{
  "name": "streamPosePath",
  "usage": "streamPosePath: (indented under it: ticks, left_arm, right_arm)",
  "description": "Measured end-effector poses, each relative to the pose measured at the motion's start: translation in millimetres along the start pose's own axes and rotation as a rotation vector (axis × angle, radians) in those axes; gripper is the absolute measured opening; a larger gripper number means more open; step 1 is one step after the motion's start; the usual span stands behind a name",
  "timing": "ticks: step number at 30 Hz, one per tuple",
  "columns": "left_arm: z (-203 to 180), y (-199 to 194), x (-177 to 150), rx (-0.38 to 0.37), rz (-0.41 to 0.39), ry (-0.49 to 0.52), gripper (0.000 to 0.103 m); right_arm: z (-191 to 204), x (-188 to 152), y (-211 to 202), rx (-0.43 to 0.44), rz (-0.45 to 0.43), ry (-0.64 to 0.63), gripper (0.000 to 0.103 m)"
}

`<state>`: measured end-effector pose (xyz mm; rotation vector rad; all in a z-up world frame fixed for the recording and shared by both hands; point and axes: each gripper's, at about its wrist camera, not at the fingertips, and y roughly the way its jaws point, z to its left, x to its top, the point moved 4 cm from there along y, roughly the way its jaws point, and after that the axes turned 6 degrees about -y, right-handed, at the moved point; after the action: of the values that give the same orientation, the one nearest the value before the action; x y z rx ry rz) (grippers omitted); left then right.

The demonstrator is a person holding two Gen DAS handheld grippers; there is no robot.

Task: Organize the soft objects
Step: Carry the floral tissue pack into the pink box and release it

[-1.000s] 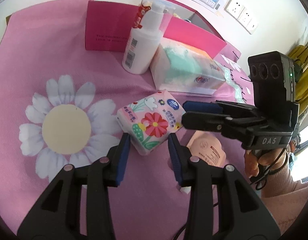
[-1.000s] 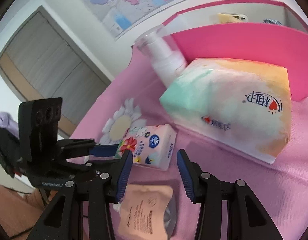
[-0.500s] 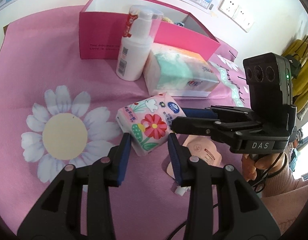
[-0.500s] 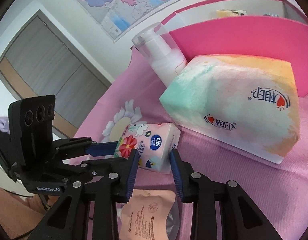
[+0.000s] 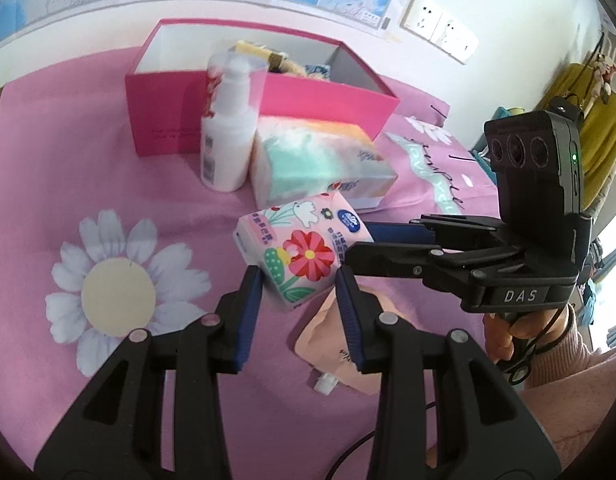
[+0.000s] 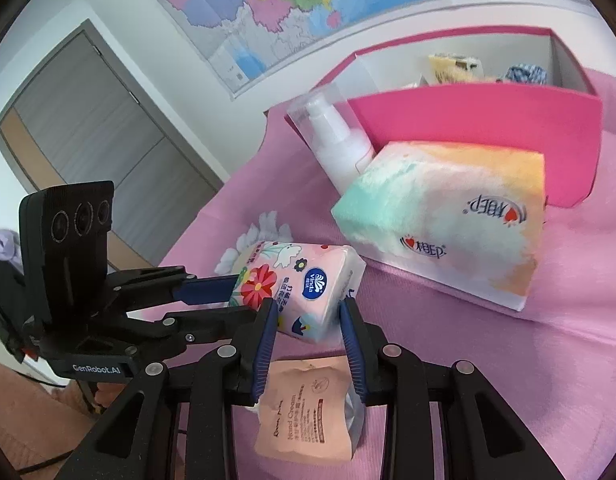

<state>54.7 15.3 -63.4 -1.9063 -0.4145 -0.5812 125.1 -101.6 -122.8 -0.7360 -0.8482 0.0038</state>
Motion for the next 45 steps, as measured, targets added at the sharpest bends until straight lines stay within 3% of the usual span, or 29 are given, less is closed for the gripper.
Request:
streamPosePath:
  ticks: [18,45]
  left_arm:
    - [-30.7,-14.5,33.0,-0.031,-0.079,0.100,0.040]
    - [-39.5,-8.6,94.9,-0.004,-0.155,0.160,0.040]
  right_arm:
    - [0.7,24.0,-48.3,-0.063,-0.116,-0.044,0.033]
    - [-18.6,71.2,-63.0,-0.100,-0.209,-0.062,0.033]
